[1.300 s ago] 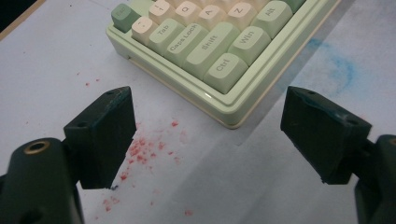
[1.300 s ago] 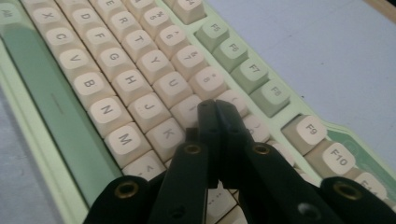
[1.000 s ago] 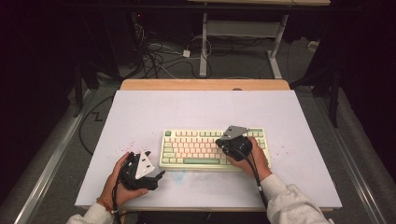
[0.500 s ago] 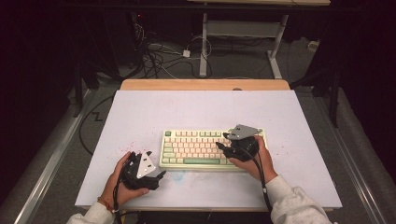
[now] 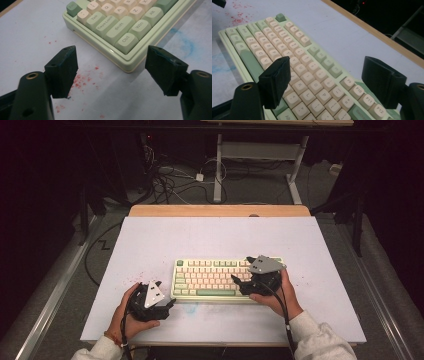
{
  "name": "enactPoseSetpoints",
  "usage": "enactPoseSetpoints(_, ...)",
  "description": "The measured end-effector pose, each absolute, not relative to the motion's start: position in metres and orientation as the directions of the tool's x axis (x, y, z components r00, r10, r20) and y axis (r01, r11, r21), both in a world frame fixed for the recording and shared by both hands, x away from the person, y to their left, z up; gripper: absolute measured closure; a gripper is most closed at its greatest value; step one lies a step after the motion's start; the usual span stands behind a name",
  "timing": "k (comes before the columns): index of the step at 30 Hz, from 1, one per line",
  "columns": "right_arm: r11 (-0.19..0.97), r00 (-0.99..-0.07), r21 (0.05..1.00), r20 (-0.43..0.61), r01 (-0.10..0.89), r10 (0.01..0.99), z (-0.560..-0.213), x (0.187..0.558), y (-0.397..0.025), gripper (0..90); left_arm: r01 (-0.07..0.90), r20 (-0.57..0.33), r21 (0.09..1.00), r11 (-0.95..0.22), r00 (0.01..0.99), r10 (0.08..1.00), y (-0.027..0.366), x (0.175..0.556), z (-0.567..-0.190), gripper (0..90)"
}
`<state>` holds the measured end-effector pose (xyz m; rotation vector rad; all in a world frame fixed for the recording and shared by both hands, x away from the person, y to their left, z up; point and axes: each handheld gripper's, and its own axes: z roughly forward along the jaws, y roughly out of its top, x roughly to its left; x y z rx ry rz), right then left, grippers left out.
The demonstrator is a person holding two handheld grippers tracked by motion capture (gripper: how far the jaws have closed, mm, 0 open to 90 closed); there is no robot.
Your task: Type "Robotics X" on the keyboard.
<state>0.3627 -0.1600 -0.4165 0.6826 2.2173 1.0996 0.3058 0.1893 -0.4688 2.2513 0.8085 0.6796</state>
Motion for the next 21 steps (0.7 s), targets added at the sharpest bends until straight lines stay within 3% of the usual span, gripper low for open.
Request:
enactPoseSetpoints(11,0.525,-0.690,0.837,-0.290,0.153,0.663,-0.416,0.340,-0.178,20.4,0.415,0.203,0.721,-0.555,0.639,0.742,0.195,0.310,-0.462,40.1)
enactPoseSetpoints(12,0.523,-0.680,0.840,-0.298,0.147,0.670,-0.416,0.336,-0.183,20.7,0.424,0.208,0.712,-0.560,0.634,0.745,0.195,0.311,-0.462,46.9)
enactPoseSetpoints(14,0.521,-0.676,0.841,-0.298,0.149,0.674,-0.416,0.334,-0.185,20.8,0.437,0.202,0.703,-0.562,0.634,0.746,0.195,0.312,-0.462,50.1)
enactPoseSetpoints(15,0.518,-0.667,0.843,-0.303,0.145,0.681,-0.416,0.330,-0.191,21.2,0.443,0.189,0.701,-0.559,0.640,0.745,0.196,0.313,-0.462,59.6)
enactPoseSetpoints(21,0.509,-0.641,0.847,-0.306,0.154,0.704,-0.418,0.318,-0.210,21.4,0.432,0.157,0.710,-0.556,0.673,0.723,0.195,0.314,-0.459,80.7)
